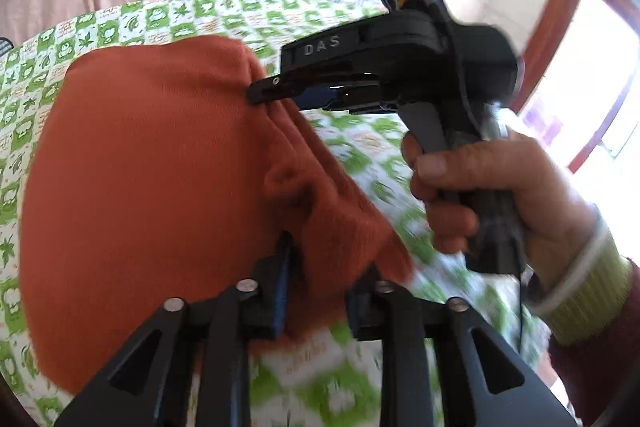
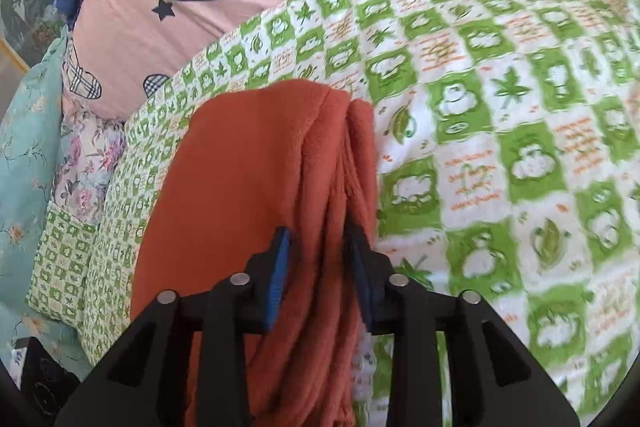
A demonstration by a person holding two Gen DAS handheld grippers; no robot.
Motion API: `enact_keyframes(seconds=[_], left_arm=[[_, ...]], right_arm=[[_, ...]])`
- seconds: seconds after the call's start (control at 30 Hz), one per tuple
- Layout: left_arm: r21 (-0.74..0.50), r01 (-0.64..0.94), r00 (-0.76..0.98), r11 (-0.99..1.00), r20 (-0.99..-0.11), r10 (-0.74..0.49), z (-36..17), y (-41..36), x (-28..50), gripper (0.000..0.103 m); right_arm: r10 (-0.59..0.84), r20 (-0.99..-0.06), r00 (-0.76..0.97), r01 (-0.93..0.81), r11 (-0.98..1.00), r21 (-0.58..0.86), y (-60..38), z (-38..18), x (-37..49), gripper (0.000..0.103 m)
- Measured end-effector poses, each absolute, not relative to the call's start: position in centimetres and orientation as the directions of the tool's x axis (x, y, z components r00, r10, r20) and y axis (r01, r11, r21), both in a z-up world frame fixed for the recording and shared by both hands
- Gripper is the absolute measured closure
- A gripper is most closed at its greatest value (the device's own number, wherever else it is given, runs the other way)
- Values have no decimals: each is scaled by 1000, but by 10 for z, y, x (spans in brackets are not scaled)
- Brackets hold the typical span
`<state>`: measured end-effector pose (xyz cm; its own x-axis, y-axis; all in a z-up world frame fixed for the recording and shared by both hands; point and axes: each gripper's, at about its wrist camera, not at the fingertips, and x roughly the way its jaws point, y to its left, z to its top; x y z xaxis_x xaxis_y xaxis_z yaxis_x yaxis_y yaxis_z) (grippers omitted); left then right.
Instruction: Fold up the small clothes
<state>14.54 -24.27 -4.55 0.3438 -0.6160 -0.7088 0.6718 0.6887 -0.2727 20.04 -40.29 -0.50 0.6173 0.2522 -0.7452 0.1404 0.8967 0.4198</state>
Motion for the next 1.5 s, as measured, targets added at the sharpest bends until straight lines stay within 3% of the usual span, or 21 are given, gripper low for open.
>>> enact_keyframes(seconds=[0.03,0.07,0.13,0.27,0.33,0.47,0.77,0.83,0.87,0.9,0.93,1.03,1.23,1.5], left_arm=[[-278,675,342,683,-703,-624,-42,-234,140,64],[-282,672,344,685,-700,-626,-36,-222,137,57],[-289,654,364,699,-690,-625,-28,-204,134,31],[-316,573,424,756,-676,-603,-16,-156,146,28],[-330,520,455,788,-673,-583,-14,-132,160,21],[-376,428,474,822,-681,-559,-16,-99,190,20],[-568,284,276,772,-723,-633,-78,-96,283,19],[-583,289,277,760,-709,-649,-84,-101,294,20],[-575,305,294,759,-702,-649,-82,-104,296,24],[-571,320,291,756,-700,-652,-81,-107,298,48],[-585,323,269,744,-697,-665,-83,-111,299,58],[-565,338,297,753,-695,-655,-75,-110,292,76],[-526,366,397,768,-658,-640,-27,-64,243,79],[-502,263,457,824,-687,-564,-18,42,198,79]], right_arm=[[239,-739,630,152,895,419,-405,-3,195,35],[240,-724,647,159,886,436,-407,-1,188,31],[272,-706,654,156,865,477,-409,-1,180,30],[325,-691,645,146,835,530,-406,-5,171,30],[342,-692,636,141,831,539,-403,-8,171,30],[367,-692,621,133,821,556,-400,-13,176,30],[410,-715,566,137,808,572,-398,-37,201,30],[407,-713,572,122,817,564,-395,-38,206,33],[404,-719,566,120,822,556,-393,-39,208,39],[412,-727,549,124,820,558,-390,-42,210,64],[430,-725,538,128,808,574,-388,-45,211,71],[424,-707,566,97,817,568,-372,-31,204,75],[520,-630,576,-51,792,608,-314,-2,196,78],[621,-630,467,-109,747,656,-232,-39,212,79]])
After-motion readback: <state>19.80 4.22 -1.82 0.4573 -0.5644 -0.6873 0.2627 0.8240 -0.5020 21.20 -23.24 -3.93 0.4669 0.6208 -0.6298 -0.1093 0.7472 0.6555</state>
